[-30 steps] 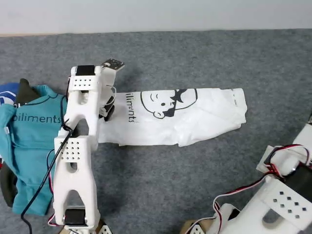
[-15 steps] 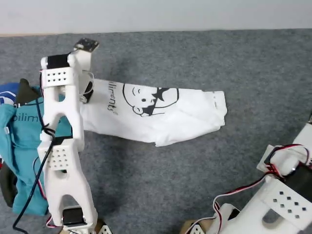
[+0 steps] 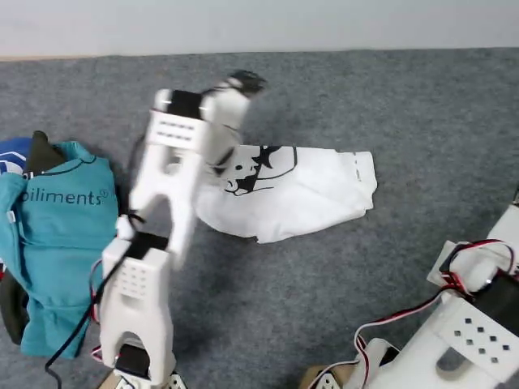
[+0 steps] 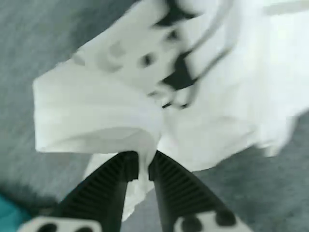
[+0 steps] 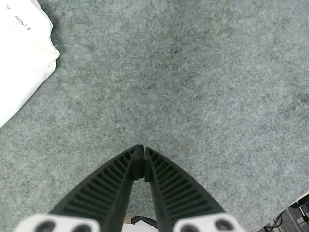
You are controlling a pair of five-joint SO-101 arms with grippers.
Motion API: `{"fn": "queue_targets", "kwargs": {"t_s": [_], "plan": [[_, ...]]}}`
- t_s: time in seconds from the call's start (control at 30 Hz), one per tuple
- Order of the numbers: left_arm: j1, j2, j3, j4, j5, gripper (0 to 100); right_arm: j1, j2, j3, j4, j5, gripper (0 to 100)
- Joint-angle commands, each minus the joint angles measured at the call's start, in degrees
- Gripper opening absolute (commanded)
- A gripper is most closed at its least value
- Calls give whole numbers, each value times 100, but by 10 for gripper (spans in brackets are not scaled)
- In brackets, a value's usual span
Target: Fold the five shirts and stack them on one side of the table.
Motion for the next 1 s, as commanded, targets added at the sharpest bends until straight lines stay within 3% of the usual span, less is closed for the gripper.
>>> {"fn": "queue_targets", "kwargs": {"t_s": [0.0,0.43,0.97], "plan": [[721,-404,-66,123,-35,5,-66,-66,-79,-110,70,15],[2057,-193,-857,-396,800,6,-66,-40,-79,-110,70,15],[2347,1934,-3521,-466,1741,6,-66,-57,-70,-110,70,14]]}}
